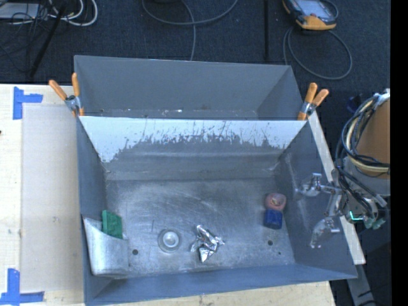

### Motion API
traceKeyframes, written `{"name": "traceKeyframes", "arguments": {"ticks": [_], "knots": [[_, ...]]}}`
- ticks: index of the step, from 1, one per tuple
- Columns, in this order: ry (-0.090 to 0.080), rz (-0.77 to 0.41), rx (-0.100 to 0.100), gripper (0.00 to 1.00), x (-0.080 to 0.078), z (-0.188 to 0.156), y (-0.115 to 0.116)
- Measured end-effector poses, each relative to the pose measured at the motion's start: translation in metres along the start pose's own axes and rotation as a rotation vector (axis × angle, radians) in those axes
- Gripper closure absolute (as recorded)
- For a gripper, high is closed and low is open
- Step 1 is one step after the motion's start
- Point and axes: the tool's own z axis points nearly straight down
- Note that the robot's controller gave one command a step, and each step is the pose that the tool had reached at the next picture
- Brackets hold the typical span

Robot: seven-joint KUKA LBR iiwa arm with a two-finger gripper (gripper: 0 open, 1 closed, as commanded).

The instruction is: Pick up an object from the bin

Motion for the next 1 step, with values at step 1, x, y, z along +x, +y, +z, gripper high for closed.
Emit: {"name": "traceKeyframes", "arguments": {"ticks": [1], "knots": [[0.0, 0.052, -0.002, 0.0, -0.023, 0.1005, 0.0305]]}}
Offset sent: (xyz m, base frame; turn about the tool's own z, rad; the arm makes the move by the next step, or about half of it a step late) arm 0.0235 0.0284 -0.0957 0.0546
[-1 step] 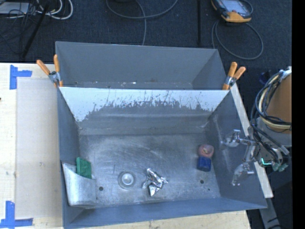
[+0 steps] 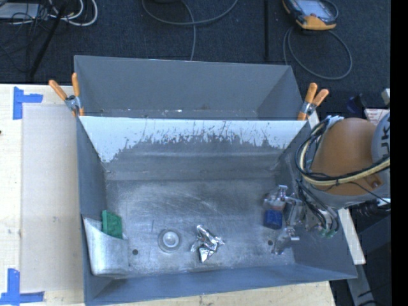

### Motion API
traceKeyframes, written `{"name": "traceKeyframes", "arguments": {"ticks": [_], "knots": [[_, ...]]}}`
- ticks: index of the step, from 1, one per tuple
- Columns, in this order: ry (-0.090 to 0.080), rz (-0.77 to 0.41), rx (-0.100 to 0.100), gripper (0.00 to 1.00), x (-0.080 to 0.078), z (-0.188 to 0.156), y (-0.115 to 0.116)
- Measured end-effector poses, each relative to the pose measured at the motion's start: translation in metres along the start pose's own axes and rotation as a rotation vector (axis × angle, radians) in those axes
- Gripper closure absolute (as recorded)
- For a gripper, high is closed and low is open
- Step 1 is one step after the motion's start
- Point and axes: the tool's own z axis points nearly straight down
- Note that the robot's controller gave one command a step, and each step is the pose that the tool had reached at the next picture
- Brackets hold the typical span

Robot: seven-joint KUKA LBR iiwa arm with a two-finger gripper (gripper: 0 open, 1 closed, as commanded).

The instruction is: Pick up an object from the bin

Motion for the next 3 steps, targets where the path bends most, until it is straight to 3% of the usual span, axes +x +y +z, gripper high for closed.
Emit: {"name": "traceKeyframes", "arguments": {"ticks": [1, 2, 3], "knots": [[-0.006, 0.17, -0.004, 0.0, -0.02, 0.057, -0.024], [-0.009, 0.168, 0.0, 1.0, -0.02, 0.055, -0.027], [-0.019, 0.006, 0.004, 1.0, -0.054, -0.113, -0.014]]}}
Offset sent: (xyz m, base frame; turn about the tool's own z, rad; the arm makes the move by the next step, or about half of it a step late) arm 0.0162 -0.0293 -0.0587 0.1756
